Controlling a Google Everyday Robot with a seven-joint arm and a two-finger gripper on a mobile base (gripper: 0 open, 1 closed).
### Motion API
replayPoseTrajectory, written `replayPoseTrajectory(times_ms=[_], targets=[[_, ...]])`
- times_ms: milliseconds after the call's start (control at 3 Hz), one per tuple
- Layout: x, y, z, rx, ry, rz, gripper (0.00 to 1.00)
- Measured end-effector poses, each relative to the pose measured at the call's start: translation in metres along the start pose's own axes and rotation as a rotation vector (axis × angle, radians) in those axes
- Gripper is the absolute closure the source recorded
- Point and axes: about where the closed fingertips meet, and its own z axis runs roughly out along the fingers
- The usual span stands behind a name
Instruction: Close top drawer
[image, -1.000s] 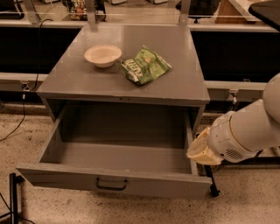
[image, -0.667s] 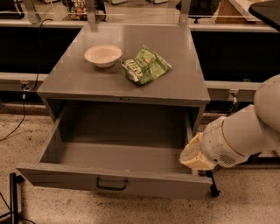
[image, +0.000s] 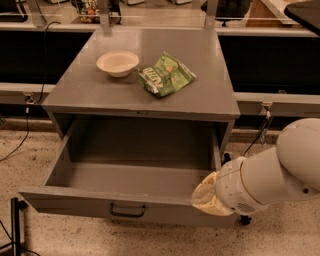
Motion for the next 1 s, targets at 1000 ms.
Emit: replayPoseTrajectory(times_ms=[1000], targets=[[0.011, 0.008, 0.068, 0.116, -0.059, -0.059, 1.0]])
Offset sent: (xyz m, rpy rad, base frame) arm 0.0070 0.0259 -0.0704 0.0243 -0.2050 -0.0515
